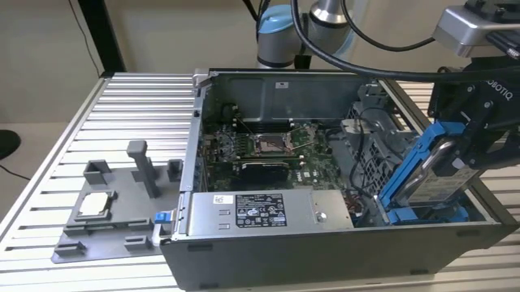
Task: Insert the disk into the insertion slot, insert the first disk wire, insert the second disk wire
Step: 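Insert the disk into the insertion slot, then insert the first disk wire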
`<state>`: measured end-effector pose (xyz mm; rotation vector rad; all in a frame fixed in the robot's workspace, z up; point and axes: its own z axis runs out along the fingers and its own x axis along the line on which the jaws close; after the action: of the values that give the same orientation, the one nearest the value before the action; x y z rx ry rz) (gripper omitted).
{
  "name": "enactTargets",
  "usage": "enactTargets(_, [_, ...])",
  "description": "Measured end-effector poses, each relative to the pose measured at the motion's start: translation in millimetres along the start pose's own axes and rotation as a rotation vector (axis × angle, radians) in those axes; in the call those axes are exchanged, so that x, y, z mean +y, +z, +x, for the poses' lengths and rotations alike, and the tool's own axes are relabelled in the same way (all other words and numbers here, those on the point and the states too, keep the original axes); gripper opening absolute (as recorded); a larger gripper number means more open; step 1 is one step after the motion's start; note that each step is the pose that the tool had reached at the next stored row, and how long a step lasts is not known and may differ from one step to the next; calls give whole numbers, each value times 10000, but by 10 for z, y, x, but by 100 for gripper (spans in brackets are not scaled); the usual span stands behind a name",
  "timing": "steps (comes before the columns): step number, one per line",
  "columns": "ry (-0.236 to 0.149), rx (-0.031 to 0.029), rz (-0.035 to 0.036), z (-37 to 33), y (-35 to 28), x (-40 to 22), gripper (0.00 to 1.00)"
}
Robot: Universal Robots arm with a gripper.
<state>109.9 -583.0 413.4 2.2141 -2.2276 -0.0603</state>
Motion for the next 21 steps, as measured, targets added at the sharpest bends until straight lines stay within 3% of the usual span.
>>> enactTargets(12, [-1, -26, 0, 3, 123, -3, 0])
enactTargets(21, [-1, -28, 0, 3, 130, -4, 0])
